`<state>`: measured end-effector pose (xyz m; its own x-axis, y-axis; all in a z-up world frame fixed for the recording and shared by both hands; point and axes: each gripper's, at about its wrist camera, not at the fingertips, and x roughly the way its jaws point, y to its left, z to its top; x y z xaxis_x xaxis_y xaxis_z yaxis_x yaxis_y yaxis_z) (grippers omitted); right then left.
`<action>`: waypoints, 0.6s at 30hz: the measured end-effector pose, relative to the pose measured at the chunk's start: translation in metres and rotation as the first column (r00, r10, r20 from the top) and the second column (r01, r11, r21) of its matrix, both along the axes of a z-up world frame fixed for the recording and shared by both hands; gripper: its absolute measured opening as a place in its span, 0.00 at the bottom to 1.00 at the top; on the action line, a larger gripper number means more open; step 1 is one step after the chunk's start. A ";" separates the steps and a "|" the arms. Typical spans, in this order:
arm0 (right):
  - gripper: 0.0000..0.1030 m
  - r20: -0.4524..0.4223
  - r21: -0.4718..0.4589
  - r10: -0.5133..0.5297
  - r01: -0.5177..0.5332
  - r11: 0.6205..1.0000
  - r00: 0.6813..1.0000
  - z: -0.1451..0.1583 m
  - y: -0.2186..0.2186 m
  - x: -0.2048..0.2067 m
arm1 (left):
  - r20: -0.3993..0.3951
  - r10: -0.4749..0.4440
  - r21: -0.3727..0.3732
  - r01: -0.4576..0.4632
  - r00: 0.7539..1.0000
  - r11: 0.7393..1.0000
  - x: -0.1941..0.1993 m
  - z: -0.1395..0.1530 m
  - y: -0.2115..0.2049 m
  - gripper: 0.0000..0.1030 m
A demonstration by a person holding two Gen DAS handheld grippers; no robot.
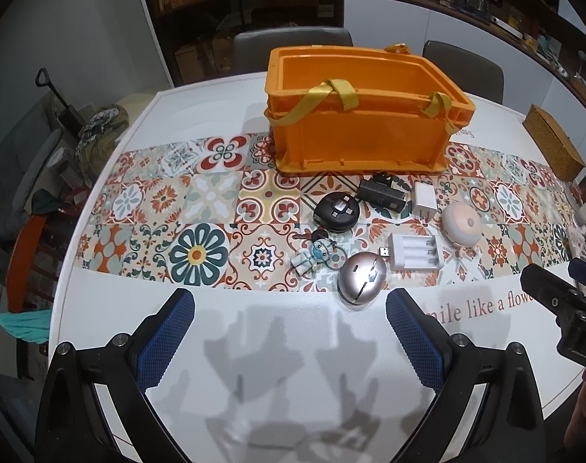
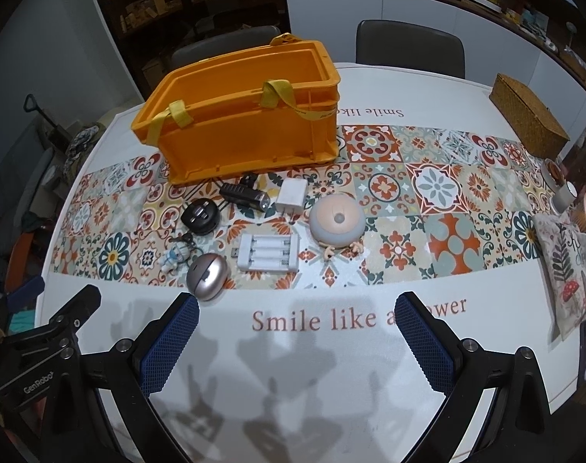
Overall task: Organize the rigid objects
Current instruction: 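Move the right gripper to the beige night light and close on it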
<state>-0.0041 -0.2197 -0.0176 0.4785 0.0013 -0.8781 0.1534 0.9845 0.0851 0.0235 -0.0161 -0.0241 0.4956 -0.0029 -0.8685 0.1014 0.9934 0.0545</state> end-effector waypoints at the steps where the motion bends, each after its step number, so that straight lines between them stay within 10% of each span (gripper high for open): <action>1: 0.99 0.000 0.001 0.000 0.000 1.000 1.000 0.000 -0.001 0.002 | -0.007 0.007 0.000 -0.007 1.000 1.000 0.002 -0.002 0.000 0.99; 18: 0.99 -0.058 0.041 -0.025 0.028 0.999 0.998 -0.031 -0.026 0.042 | -0.080 -0.017 0.003 0.017 0.997 1.000 0.039 -0.027 -0.022 0.99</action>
